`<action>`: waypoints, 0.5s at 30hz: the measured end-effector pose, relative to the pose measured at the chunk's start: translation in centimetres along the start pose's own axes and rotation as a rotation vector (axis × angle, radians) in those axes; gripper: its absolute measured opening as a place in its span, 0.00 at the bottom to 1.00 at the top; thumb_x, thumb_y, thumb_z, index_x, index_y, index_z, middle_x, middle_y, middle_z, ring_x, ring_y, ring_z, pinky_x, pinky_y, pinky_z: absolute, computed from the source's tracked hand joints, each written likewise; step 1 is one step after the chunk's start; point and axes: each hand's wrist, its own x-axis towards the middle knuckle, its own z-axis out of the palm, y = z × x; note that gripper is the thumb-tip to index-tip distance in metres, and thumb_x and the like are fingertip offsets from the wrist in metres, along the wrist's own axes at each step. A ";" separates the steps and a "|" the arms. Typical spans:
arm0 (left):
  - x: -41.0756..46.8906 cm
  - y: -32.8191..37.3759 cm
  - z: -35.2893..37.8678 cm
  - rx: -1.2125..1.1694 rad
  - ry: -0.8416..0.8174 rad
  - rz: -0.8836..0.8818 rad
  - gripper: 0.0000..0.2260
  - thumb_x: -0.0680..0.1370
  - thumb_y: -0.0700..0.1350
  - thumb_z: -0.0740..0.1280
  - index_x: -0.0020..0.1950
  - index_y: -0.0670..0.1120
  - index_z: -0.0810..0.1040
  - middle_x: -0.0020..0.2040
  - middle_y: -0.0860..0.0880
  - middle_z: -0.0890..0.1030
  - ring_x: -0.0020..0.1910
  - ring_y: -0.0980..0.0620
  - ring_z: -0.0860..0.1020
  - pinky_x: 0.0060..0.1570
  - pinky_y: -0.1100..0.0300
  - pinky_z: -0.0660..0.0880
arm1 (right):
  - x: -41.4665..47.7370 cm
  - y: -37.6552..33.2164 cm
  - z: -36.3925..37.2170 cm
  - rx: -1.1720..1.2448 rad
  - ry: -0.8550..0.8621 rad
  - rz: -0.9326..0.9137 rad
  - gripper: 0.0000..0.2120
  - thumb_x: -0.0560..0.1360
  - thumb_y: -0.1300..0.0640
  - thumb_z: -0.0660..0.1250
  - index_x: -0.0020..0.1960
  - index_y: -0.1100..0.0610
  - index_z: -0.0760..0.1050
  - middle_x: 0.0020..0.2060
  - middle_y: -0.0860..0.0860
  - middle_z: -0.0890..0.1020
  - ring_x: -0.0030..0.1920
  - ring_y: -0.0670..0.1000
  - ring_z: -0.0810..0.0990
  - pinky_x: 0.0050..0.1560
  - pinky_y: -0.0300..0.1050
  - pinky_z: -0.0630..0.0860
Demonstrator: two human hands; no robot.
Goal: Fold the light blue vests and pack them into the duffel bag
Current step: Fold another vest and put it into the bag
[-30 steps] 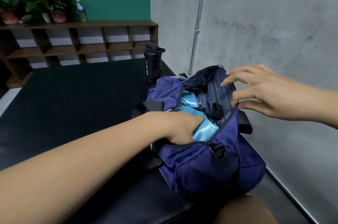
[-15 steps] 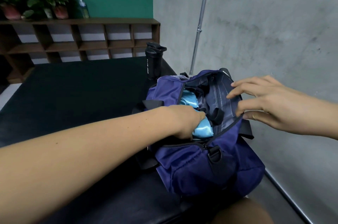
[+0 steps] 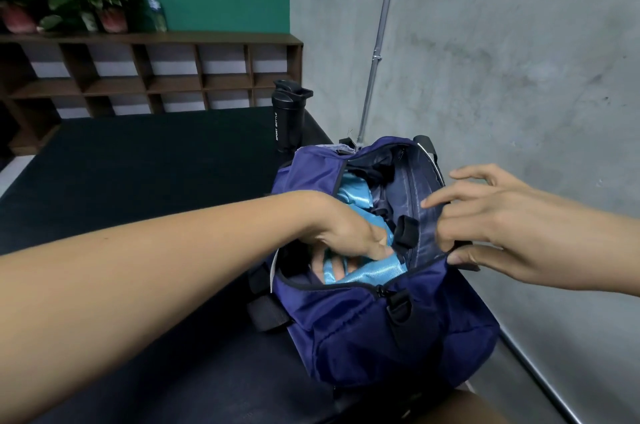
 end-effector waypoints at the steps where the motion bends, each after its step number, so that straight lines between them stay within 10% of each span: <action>1: 0.4 0.2 0.2 0.038 0.000 -0.013 0.14 0.88 0.60 0.57 0.60 0.49 0.70 0.50 0.42 0.75 0.42 0.45 0.79 0.52 0.38 0.84 | 0.1 0.0 -0.2 -0.004 0.003 -0.002 0.06 0.83 0.42 0.62 0.49 0.41 0.70 0.45 0.32 0.71 0.75 0.43 0.71 0.78 0.51 0.57; 8: 4.6 2.8 2.3 0.618 -0.014 -0.052 0.17 0.89 0.46 0.59 0.72 0.36 0.75 0.49 0.41 0.81 0.40 0.44 0.74 0.31 0.65 0.74 | 0.5 1.1 -1.8 -0.037 0.012 0.021 0.09 0.85 0.41 0.59 0.48 0.41 0.72 0.46 0.33 0.74 0.76 0.41 0.68 0.78 0.48 0.54; 10: 5.3 3.5 3.0 0.870 -0.048 0.037 0.17 0.89 0.44 0.58 0.76 0.41 0.74 0.51 0.44 0.79 0.50 0.47 0.71 0.39 0.64 0.69 | 0.5 1.2 -2.0 -0.042 0.006 0.026 0.09 0.85 0.41 0.58 0.49 0.41 0.72 0.46 0.33 0.75 0.76 0.41 0.68 0.79 0.48 0.53; 15: 5.0 2.9 1.5 0.510 0.031 -0.134 0.16 0.86 0.52 0.65 0.50 0.39 0.78 0.41 0.45 0.79 0.40 0.43 0.79 0.47 0.52 0.82 | 0.4 1.3 -2.1 -0.041 -0.012 0.031 0.08 0.84 0.41 0.60 0.49 0.40 0.72 0.49 0.33 0.76 0.76 0.41 0.68 0.78 0.48 0.55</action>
